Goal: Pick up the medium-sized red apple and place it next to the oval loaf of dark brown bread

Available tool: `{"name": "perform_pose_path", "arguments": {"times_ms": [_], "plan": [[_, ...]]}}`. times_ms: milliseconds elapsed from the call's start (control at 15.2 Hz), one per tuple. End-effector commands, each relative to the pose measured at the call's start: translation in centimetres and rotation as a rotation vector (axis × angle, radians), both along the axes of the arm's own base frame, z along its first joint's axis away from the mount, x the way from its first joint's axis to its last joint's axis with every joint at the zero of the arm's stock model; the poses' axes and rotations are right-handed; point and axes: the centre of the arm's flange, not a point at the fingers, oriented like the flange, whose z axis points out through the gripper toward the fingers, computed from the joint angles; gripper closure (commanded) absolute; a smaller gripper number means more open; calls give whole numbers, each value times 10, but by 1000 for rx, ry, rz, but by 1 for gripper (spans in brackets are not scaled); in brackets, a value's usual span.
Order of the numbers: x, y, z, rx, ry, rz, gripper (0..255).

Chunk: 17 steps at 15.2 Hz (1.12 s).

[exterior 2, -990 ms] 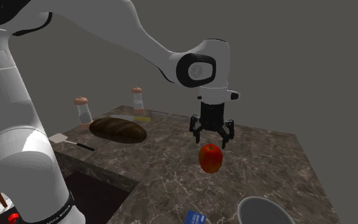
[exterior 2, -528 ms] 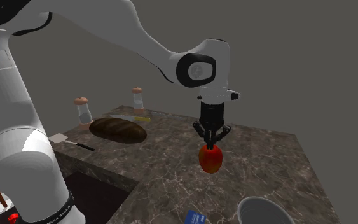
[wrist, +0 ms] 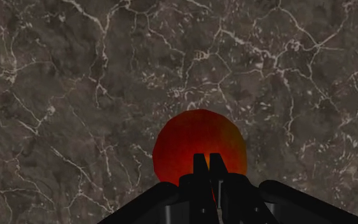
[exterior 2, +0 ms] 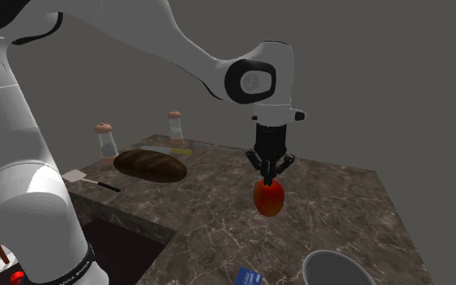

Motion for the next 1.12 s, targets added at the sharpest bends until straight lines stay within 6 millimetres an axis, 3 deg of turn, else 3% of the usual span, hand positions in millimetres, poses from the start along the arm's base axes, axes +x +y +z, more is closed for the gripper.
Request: {"name": "perform_pose_path", "arguments": {"times_ms": [0, 1056], "plan": [[-1, 0, 10, 0, 0, 0, 255], [-1, 0, 95, 0, 0, 0, 255]]}}
